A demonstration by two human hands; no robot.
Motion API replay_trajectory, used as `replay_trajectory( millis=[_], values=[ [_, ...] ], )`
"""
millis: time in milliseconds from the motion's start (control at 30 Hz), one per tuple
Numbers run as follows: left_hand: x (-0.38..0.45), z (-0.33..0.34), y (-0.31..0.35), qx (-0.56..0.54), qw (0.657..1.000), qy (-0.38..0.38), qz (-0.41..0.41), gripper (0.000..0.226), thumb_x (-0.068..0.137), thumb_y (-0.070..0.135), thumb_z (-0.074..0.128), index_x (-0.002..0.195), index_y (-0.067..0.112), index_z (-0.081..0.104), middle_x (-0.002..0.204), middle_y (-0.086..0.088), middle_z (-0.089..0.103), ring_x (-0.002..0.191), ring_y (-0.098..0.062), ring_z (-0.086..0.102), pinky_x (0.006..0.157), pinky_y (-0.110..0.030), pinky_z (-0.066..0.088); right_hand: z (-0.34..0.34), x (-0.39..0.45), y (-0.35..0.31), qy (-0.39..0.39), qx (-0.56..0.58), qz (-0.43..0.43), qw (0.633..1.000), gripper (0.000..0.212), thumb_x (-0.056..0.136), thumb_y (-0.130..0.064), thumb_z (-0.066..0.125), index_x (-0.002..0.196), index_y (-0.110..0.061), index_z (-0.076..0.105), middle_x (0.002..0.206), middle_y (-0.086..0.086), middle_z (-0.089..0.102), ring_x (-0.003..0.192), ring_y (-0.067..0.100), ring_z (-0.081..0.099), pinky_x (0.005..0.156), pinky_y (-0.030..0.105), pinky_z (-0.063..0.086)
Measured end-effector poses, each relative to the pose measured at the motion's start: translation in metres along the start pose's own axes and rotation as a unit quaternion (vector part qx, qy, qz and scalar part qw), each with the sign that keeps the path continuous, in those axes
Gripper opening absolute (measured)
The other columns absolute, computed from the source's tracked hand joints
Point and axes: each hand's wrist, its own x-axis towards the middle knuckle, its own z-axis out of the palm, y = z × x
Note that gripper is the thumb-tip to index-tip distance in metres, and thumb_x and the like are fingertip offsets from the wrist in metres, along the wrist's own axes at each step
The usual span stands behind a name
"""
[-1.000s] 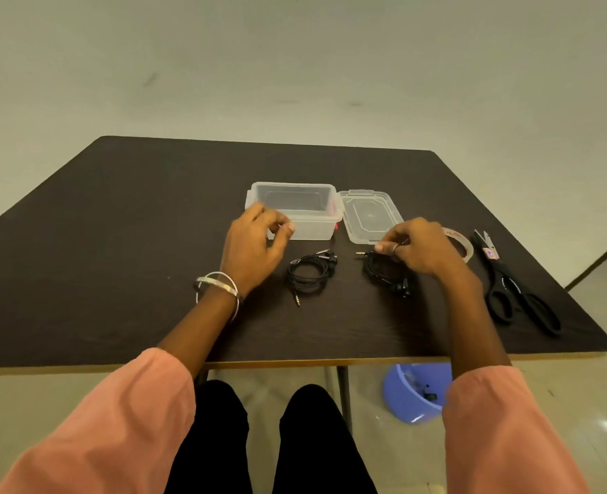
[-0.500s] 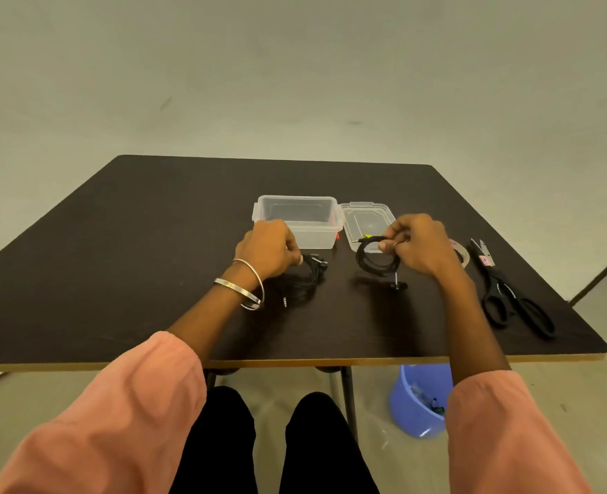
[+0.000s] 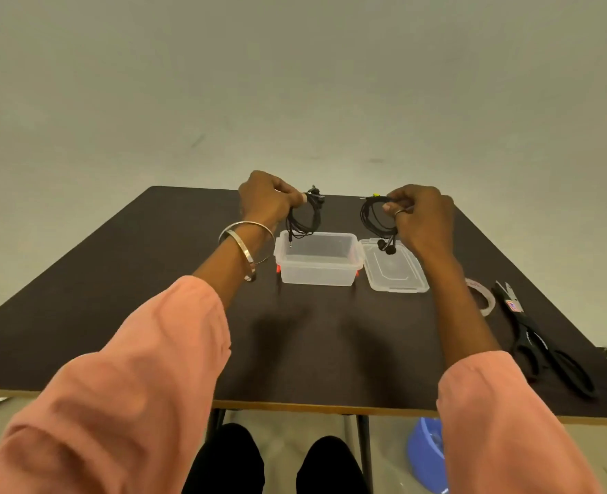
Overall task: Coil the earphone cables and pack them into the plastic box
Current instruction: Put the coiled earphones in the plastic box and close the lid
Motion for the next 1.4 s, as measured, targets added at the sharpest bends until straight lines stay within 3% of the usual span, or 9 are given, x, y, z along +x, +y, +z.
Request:
replay_trajectory(
  millis=[67,200,433,600,767,933,1067,1233,1400],
  values=[
    [0.005,0.014,-0.002,-0.001,0.999,-0.020,-0.028,0.012,0.065,0.019,0.087,0.068,0.016,0.075,0.073,0.002,0.072,0.076,-0.015,0.068,0.081,-0.034,0.055,0.004,0.001,0.002,0.005,0.002,0.003,1.000,0.017,0.087,-0.015,0.068,0.103,-0.010,0.072,0.091,0.007,0.072,0.084,0.020,0.065,0.082,0.036,0.054],
    [0.004,0.036,-0.024,0.135,0.988,-0.038,-0.061,0.010,0.073,0.028,0.081,0.075,0.019,0.076,0.084,0.001,0.072,0.092,-0.020,0.059,0.099,-0.046,0.032,0.010,0.000,0.011,-0.008,0.009,0.005,1.000,0.017,0.087,-0.012,0.067,0.104,-0.009,0.071,0.090,0.007,0.071,0.079,0.014,0.061,0.082,0.033,0.054],
    [0.003,0.042,-0.061,0.411,0.905,-0.055,0.092,0.019,0.086,0.034,0.066,0.093,0.018,0.073,0.099,-0.005,0.069,0.115,-0.027,0.049,0.101,-0.053,0.027,0.020,0.001,0.014,-0.044,0.024,0.002,0.999,0.018,0.086,-0.005,0.066,0.103,-0.010,0.072,0.093,0.007,0.072,0.085,0.014,0.066,0.088,0.030,0.053],
    [0.007,0.041,-0.066,0.534,0.831,-0.053,0.145,0.023,0.087,0.030,0.066,0.106,0.019,0.070,0.136,-0.016,0.048,0.136,-0.038,0.028,0.107,-0.058,0.024,0.031,0.008,0.000,-0.071,0.018,-0.031,0.997,0.020,0.087,-0.006,0.066,0.106,-0.010,0.072,0.100,0.009,0.072,0.095,0.022,0.067,0.092,0.036,0.053],
    [0.016,0.043,-0.068,0.456,0.886,-0.087,0.016,0.038,0.080,0.039,0.072,0.112,0.020,0.068,0.137,-0.015,0.048,0.135,-0.038,0.026,0.107,-0.059,0.022,0.044,0.015,-0.014,-0.093,0.017,-0.053,0.994,0.023,0.088,-0.003,0.064,0.109,-0.009,0.071,0.104,0.010,0.072,0.097,0.022,0.066,0.094,0.032,0.051],
    [0.022,0.045,-0.074,0.385,0.912,-0.120,-0.072,0.043,0.076,0.047,0.074,0.112,0.024,0.068,0.139,-0.015,0.042,0.133,-0.040,0.023,0.106,-0.059,0.020,0.054,0.018,-0.016,-0.109,0.071,-0.014,0.991,0.023,0.086,0.001,0.065,0.105,-0.009,0.072,0.097,0.007,0.072,0.085,0.011,0.063,0.068,0.001,0.044],
    [0.025,0.045,-0.075,0.391,0.905,-0.152,-0.075,0.044,0.078,0.054,0.068,0.113,0.027,0.067,0.132,-0.011,0.052,0.130,-0.038,0.027,0.102,-0.056,0.022,0.063,0.017,-0.014,-0.166,0.053,0.006,0.985,0.023,0.084,0.001,0.068,0.104,-0.009,0.072,0.092,0.008,0.070,0.080,0.013,0.063,0.075,0.016,0.051],
    [0.021,0.035,-0.071,0.224,0.970,-0.084,-0.041,0.015,0.085,0.033,0.070,0.095,0.024,0.074,0.110,0.000,0.066,0.115,-0.027,0.047,0.103,-0.054,0.025,0.072,0.016,-0.017,-0.173,0.105,0.034,0.979,0.022,0.084,0.002,0.067,0.103,-0.009,0.071,0.087,0.009,0.070,0.076,0.018,0.069,0.065,0.018,0.057],
    [0.017,0.023,-0.081,0.004,0.995,-0.031,-0.098,0.018,0.077,0.010,0.077,0.091,0.015,0.067,0.099,-0.003,0.065,0.095,-0.023,0.063,0.087,-0.040,0.055,0.084,0.012,-0.012,-0.296,0.065,0.089,0.949,0.019,0.083,0.005,0.066,0.101,0.000,0.067,0.088,0.019,0.070,0.078,0.029,0.071,0.069,0.033,0.060]
  ],
)
